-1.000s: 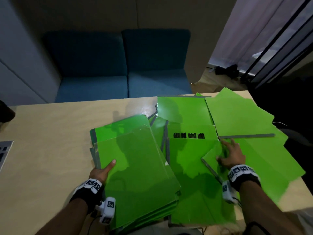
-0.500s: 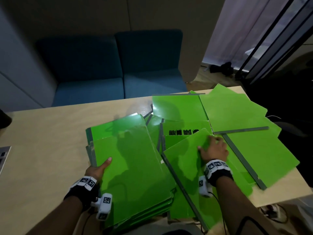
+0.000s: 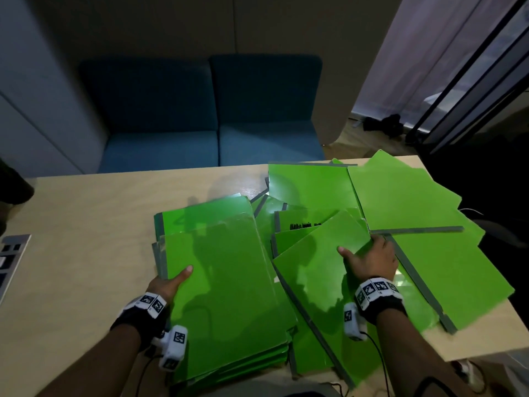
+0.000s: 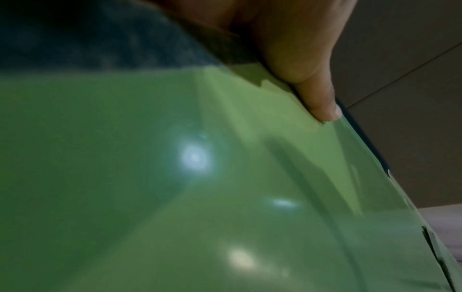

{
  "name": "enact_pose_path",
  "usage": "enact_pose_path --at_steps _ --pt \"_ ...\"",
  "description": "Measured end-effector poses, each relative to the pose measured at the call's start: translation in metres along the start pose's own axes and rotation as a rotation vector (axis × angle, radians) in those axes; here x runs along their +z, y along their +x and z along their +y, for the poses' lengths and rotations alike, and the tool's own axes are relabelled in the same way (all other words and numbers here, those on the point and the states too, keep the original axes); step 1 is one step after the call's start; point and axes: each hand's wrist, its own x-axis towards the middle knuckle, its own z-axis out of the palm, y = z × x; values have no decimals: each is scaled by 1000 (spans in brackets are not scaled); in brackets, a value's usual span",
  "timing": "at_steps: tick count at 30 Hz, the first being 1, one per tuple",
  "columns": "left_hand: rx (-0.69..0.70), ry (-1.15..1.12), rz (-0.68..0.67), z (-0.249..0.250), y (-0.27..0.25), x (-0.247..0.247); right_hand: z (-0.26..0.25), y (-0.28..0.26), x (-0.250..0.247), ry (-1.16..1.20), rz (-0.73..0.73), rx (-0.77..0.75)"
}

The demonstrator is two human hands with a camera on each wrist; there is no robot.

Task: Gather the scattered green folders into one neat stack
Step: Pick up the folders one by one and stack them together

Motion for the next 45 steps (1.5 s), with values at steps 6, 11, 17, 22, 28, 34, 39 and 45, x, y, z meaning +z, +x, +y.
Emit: enact_pose_path --at_steps 6,11,17,22,28,34,39,45 --pt "-37 -32 -8 -7 7 -4 -19 19 -50 355 -145 -86" --pt "-53 -17 -38 -20 21 -5 -41 32 -88 600 -99 -189" --pt "-49 -81 46 -4 4 -2 -87 47 -85 831 -20 -217" --pt "-55 -84 16 -12 20 -1 -155 38 -44 743 -178 -257" --pt "-47 -134 44 -25 18 -4 -201 53 -46 748 -192 -256" --pt "6 -155 -10 -25 16 -11 -208 24 29 580 -377 -25" --pt "4 -436 -263 -27 18 -19 -196 -47 81 346 -624 78" --pt "97 -391 -241 -44 26 -17 -239 -39 83 -8 -393 -424"
